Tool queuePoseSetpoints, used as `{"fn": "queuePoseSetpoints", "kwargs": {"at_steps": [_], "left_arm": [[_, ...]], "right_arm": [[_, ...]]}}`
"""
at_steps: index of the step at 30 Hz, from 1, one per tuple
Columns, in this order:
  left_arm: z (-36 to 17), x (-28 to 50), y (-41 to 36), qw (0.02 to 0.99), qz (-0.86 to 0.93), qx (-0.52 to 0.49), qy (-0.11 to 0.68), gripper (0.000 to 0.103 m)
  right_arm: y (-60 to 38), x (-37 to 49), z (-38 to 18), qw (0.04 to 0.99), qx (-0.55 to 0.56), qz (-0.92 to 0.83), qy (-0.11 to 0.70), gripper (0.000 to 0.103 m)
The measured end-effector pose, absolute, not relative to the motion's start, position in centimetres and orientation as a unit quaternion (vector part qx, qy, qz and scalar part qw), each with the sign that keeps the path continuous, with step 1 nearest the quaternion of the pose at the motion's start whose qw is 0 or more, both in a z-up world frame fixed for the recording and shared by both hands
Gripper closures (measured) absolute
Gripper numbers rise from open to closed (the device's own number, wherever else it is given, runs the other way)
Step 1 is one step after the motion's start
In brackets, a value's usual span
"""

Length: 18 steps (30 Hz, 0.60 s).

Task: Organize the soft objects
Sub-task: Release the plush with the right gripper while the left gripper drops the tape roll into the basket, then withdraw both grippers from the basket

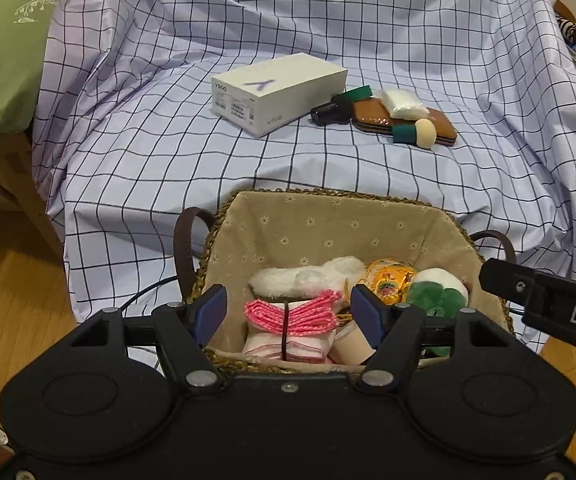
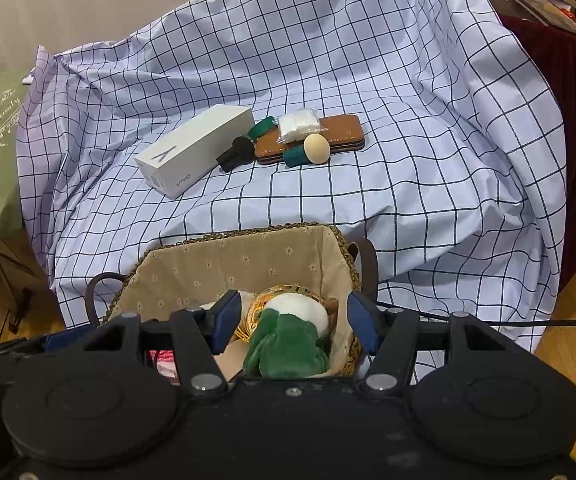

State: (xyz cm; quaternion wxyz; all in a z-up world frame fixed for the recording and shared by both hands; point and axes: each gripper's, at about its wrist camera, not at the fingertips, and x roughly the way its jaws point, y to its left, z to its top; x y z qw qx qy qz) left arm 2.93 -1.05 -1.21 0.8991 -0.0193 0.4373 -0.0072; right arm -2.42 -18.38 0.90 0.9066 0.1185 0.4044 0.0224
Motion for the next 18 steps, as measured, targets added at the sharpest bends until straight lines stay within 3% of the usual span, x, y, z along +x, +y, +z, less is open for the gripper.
{"fn": "queuePoseSetpoints", "kwargs": {"at_steps": [18], "left_arm": [[-1.63,2.84,-0.64,0.894,-0.002,-0.019,0.447,0.032]], "right_arm": [[-18.03,-2.26,0.22,0.898,0.11,0.03,0.425,0.041]]}}
